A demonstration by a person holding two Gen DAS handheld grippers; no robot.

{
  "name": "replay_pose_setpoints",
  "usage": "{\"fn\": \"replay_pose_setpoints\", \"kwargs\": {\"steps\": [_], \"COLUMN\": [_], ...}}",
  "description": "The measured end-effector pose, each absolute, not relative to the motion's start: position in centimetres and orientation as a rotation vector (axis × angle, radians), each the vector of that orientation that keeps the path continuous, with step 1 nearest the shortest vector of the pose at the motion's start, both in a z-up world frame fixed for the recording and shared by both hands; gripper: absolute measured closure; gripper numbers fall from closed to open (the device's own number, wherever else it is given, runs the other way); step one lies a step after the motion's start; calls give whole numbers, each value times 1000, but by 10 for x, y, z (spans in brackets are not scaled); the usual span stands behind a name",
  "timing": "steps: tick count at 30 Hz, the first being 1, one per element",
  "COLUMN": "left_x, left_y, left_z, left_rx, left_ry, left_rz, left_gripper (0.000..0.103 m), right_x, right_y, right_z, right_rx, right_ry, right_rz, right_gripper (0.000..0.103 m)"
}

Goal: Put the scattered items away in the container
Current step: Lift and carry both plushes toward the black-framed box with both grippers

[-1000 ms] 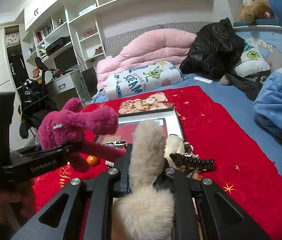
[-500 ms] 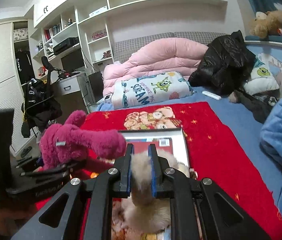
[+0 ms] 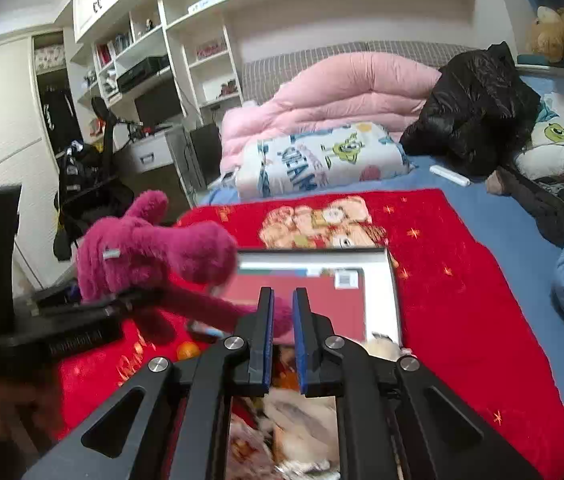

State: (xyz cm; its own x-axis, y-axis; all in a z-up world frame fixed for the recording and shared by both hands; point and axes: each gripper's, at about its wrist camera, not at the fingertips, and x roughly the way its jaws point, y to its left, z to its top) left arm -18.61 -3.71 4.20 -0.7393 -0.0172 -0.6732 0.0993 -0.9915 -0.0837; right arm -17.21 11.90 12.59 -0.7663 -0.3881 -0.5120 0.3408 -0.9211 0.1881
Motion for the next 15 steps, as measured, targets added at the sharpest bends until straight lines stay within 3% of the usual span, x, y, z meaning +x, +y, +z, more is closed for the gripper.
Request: {"fn": "replay_pose_setpoints", "kwargs": {"steps": [15], "left_x": [-173], "left_y": [-24], "left_z": [7], "left_rx": [1183], "left_ry": [173], "left_rz": [-2853], "left_gripper": [35], "right_x": [-167], "right_y": [132], "right_z": [51], "right_rx": [1039], "right_ry": [-166], "right_rz": [-2590], "right_gripper": [84]}}
